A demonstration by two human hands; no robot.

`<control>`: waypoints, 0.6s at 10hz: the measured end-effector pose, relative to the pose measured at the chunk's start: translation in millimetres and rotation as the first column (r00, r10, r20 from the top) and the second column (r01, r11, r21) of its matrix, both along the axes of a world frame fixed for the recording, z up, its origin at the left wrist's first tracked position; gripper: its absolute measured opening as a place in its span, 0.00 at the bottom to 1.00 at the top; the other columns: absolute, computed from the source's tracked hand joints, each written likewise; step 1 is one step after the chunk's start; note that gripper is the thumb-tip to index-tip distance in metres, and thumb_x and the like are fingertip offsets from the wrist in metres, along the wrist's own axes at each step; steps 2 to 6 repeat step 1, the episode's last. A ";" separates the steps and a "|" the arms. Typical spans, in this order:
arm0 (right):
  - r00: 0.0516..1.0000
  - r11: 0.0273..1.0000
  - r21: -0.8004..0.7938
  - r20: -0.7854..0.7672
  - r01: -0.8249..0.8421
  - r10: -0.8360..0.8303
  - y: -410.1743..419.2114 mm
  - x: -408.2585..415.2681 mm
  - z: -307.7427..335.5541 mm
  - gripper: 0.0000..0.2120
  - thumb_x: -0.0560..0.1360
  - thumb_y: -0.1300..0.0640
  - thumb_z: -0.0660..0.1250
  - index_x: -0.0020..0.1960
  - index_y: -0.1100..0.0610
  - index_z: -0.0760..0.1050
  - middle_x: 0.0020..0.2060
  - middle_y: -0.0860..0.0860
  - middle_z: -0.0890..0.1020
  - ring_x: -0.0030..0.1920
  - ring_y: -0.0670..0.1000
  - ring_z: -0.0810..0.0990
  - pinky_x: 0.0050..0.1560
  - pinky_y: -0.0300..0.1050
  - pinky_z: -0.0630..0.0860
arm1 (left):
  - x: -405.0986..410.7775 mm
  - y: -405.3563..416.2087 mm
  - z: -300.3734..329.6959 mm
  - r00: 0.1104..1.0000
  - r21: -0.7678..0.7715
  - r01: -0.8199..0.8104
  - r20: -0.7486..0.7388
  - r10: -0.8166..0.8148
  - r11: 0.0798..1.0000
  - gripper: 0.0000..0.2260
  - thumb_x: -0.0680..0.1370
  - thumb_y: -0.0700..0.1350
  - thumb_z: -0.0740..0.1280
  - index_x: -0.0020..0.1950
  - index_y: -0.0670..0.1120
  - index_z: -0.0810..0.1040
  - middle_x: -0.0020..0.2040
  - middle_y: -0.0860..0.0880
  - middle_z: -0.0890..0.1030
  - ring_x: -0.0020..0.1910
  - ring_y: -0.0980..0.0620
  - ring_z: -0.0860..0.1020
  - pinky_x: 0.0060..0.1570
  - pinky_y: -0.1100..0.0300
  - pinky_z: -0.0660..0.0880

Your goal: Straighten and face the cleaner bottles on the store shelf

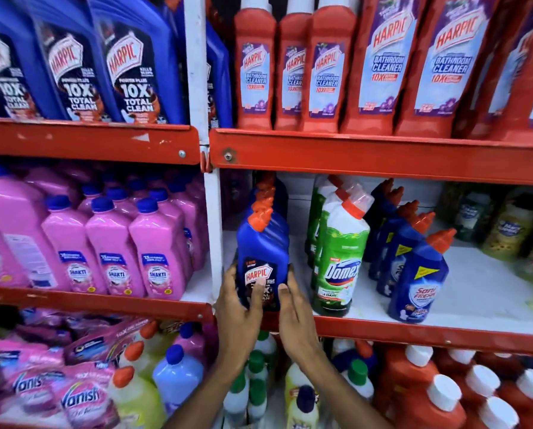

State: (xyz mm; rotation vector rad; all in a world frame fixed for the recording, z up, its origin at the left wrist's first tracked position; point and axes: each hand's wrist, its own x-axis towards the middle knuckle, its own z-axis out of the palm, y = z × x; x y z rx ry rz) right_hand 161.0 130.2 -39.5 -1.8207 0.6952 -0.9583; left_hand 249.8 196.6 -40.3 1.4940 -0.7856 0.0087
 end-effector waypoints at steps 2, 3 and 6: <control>0.991 0.996 -0.012 0.098 0.093 -0.091 4.7 -7.7 2.9 0.23 0.84 0.50 0.53 0.79 0.49 0.61 0.78 0.44 0.66 0.76 0.42 0.65 0.74 0.31 0.61 | -5.5 4.5 2.3 0.988 -0.002 -0.075 0.132 0.075 0.997 0.25 0.79 0.52 0.69 0.75 0.50 0.70 0.69 0.47 0.79 0.66 0.48 0.80 0.67 0.47 0.77; 0.991 0.996 -0.012 0.098 0.093 -0.091 4.7 -7.7 2.9 0.23 0.84 0.50 0.53 0.79 0.49 0.61 0.78 0.44 0.66 0.76 0.42 0.65 0.74 0.31 0.61 | -5.5 4.5 2.3 0.988 -0.002 -0.075 0.132 0.075 0.997 0.25 0.79 0.52 0.69 0.75 0.50 0.70 0.69 0.47 0.79 0.66 0.48 0.80 0.67 0.47 0.77; 0.991 0.996 -0.012 0.098 0.093 -0.091 4.7 -7.7 2.9 0.23 0.84 0.50 0.53 0.79 0.49 0.61 0.78 0.44 0.66 0.76 0.42 0.65 0.74 0.31 0.61 | -5.5 4.5 2.3 0.988 -0.002 -0.075 0.132 0.075 0.997 0.25 0.79 0.52 0.69 0.75 0.50 0.70 0.69 0.47 0.79 0.66 0.48 0.80 0.67 0.47 0.77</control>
